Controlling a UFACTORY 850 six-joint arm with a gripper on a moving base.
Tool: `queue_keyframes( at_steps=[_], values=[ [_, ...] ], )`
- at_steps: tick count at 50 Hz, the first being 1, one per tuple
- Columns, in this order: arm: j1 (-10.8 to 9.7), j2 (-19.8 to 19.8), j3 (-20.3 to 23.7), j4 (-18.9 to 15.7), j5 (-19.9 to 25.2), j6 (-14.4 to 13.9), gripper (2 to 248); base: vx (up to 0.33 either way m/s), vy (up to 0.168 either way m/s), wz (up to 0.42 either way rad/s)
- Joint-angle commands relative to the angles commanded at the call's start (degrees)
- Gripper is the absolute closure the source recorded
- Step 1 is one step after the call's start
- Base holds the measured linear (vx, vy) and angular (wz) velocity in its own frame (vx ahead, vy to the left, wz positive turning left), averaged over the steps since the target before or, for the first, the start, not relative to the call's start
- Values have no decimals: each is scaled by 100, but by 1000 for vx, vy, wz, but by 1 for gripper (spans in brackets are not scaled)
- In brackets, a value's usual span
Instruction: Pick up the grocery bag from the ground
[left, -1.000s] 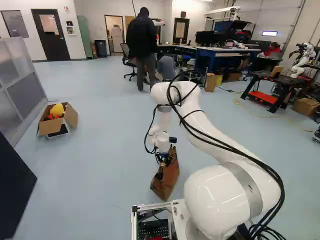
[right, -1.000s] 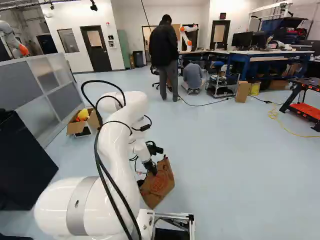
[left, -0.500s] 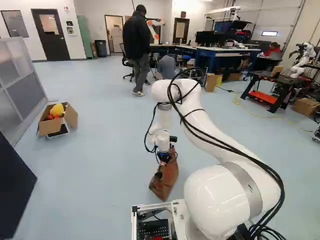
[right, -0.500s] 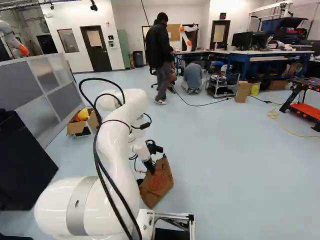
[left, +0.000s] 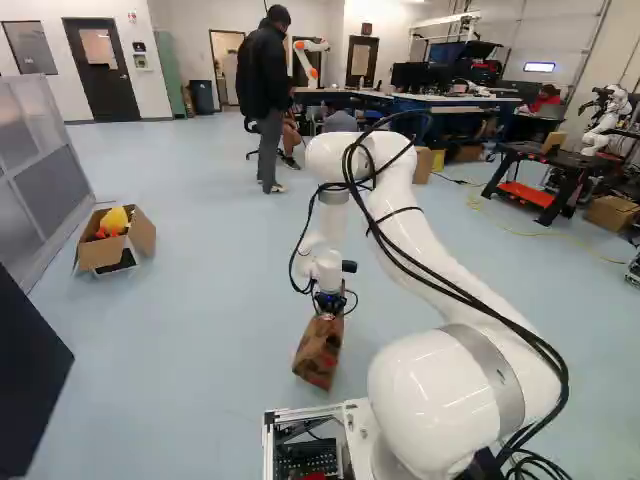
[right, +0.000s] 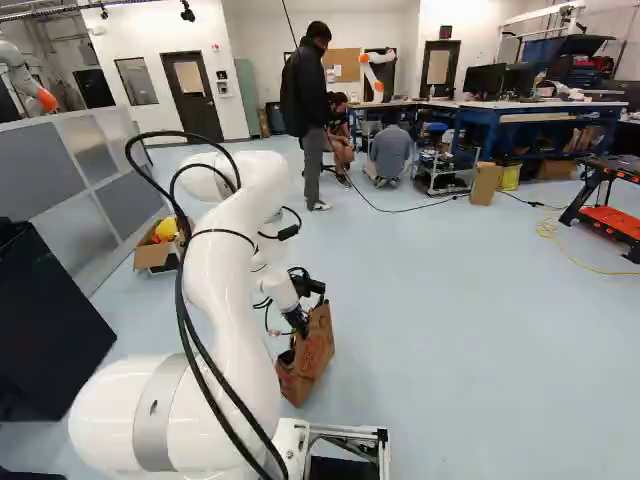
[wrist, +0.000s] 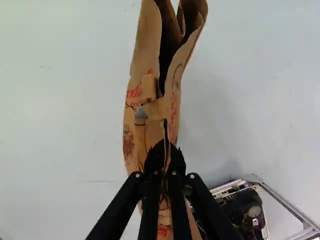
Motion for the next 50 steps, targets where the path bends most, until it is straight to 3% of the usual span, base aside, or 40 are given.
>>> queue_keyframes(
  at_steps=[50],
  values=[
    [-3,2197,1468,0,0,0,228,0,0,0]
  ],
)
